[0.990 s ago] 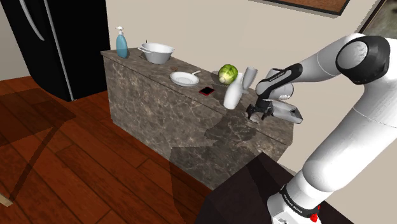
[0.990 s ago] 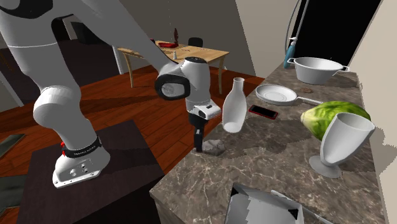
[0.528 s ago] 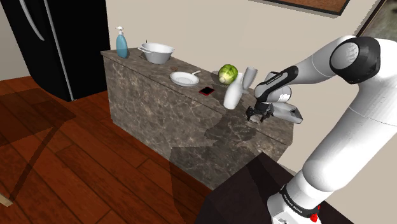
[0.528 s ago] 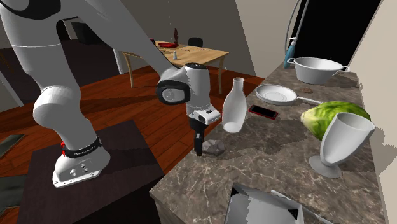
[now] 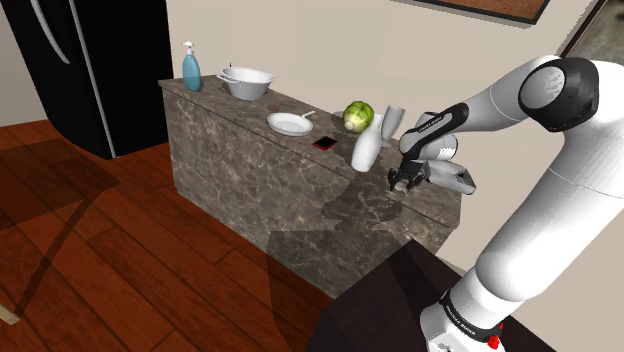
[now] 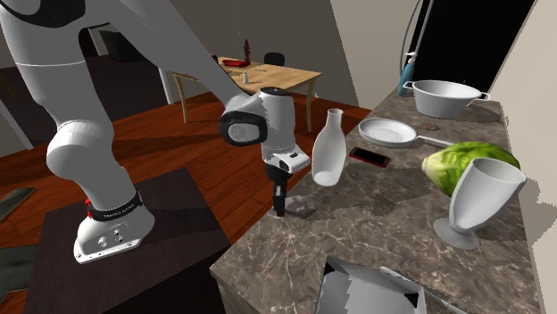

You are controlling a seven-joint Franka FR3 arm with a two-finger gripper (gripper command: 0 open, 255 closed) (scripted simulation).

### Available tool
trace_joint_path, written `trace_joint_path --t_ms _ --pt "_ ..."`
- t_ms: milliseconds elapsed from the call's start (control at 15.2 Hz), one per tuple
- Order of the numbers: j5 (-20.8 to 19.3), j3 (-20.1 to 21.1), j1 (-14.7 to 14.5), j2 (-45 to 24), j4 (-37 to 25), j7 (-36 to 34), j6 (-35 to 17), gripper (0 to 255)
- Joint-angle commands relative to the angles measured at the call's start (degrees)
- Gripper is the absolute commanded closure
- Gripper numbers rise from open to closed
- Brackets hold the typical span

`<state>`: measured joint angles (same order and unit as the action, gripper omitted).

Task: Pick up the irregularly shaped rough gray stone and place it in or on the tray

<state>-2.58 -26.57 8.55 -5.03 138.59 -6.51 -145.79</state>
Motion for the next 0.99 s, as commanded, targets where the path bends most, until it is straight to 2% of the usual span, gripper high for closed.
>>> trace_joint_path --t_ms 0,264,924 --pt "0.0 -0.1 0.1 -0.2 0.0 -0.1 0.0 255" --pt "0.0 -0.1 0.2 -0.2 0.1 0.1 -0.1 255" --pt "-4.1 -0.5 -0.2 6.5 -1.8 -2.5 8.0 255"
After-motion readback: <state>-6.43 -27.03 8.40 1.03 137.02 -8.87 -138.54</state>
